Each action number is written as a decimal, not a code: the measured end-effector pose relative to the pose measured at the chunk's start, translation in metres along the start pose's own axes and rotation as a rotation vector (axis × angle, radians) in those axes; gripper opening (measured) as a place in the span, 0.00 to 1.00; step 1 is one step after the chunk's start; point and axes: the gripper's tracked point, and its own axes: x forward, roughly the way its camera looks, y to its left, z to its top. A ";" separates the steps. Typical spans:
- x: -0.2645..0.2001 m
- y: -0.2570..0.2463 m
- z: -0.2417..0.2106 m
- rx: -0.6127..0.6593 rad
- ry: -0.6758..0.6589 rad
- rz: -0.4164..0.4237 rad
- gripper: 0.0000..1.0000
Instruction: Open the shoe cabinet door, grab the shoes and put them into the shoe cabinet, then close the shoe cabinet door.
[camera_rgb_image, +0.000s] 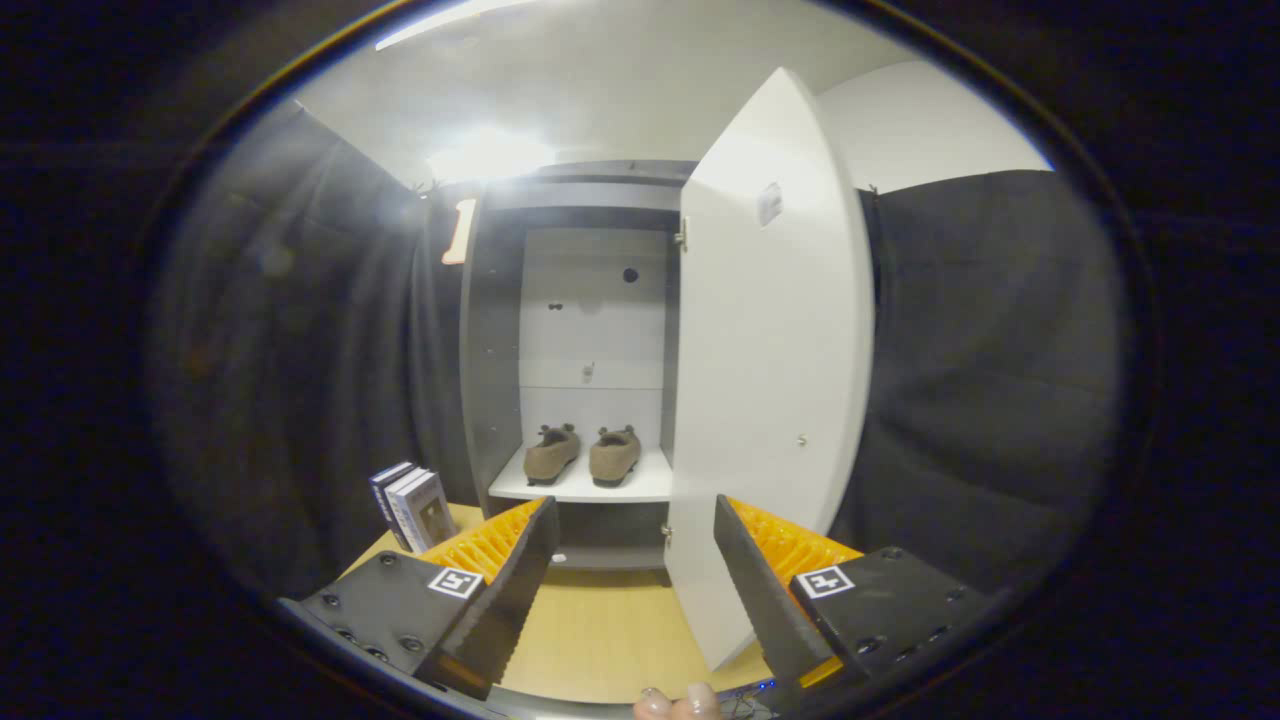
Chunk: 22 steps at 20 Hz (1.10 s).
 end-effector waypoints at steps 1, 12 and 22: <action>-0.010 -0.014 0.001 0.004 -0.002 -0.024 0.97; 0.007 -0.195 0.011 0.011 -0.030 -0.137 0.97; 0.138 -0.195 0.006 0.027 -0.013 0.136 0.96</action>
